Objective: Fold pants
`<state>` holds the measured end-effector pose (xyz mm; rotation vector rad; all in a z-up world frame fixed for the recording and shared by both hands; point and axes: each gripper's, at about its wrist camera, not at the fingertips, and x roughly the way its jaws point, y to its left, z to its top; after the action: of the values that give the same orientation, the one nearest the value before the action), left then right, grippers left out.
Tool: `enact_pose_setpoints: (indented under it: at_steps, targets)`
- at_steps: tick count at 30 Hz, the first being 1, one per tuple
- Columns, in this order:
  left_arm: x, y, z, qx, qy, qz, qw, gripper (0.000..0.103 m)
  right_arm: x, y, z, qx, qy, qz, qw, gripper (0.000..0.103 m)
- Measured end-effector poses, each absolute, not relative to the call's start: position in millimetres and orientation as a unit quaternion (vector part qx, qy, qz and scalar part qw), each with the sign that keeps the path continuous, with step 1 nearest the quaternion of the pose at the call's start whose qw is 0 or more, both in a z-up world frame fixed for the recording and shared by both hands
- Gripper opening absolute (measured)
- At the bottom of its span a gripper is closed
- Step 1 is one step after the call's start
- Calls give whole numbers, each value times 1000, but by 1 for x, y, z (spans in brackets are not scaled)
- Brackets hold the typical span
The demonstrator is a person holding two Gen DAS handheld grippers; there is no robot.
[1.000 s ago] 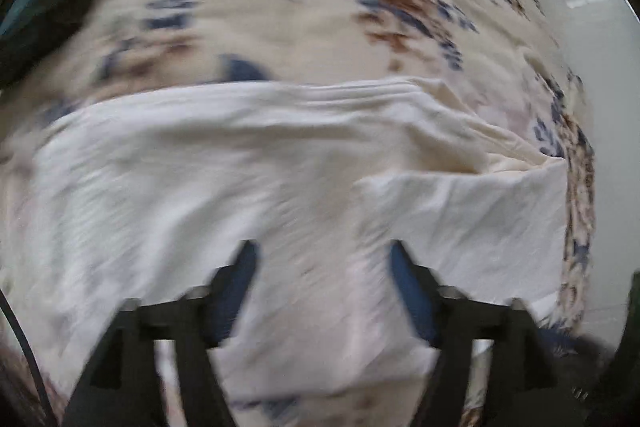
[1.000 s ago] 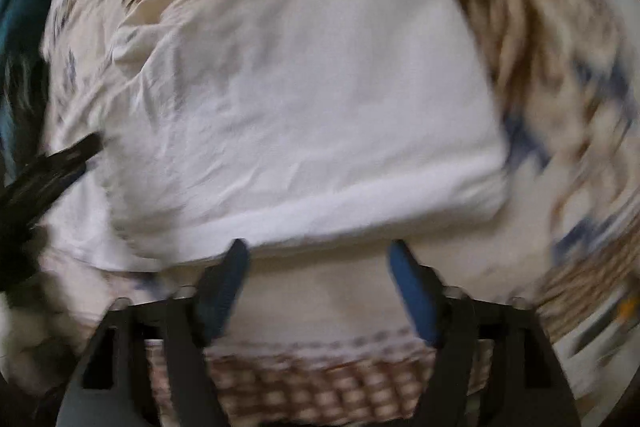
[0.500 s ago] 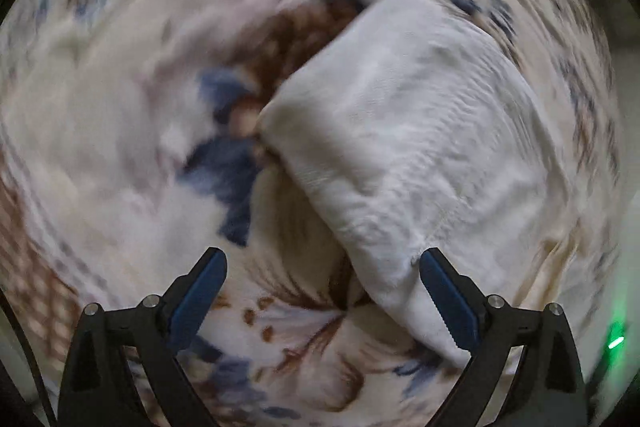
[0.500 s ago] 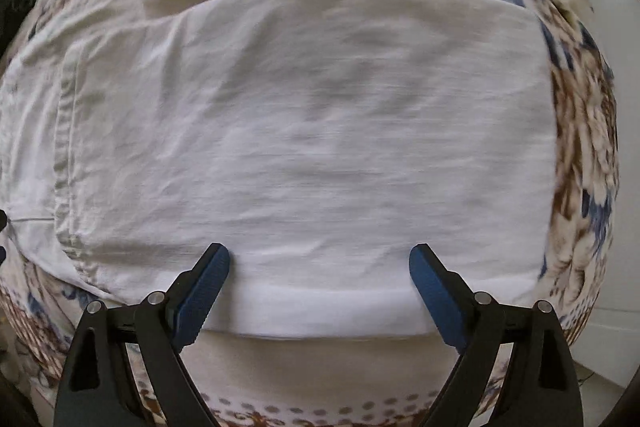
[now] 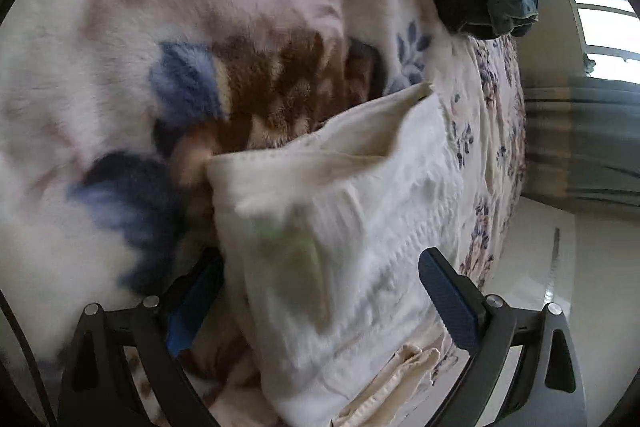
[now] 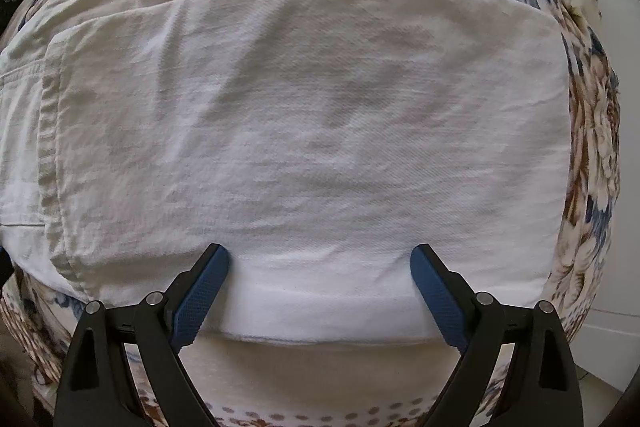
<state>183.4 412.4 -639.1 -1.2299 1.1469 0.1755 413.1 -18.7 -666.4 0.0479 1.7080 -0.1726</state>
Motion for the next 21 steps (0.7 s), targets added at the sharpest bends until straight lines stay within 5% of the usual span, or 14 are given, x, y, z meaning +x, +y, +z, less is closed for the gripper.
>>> enact_pose_setpoints:
  at_steps: [3,6,10,12,15,16,17,21]
  targets:
    - [182,416,-641,-539,500,73,674,96,417,-25,-664,35,754,-74,652,95]
    - [185,408,-626,-510,499,66,698,70,429,-44,-645,96,728,-67,676,94]
    - [182,410,-621,-502,500,65,703,54,461,-65,-616,122,678,-62,723,69]
    - [179,412,-621,-500,500,67,704,49,484,-70,-618,145,671,-44,726,43]
    - [176,412,-620,-493,503,71,707,47,519,-64,-639,142,680,-12,719,40]
    - [181,410,-620,-492,504,71,706,47,531,-61,-651,127,690,-2,713,37]
    - [183,409,-620,-492,506,72,705,47,540,-62,-662,109,700,-14,705,23]
    - [191,407,-621,-488,513,69,703,47,557,-92,-670,168,708,-48,684,16]
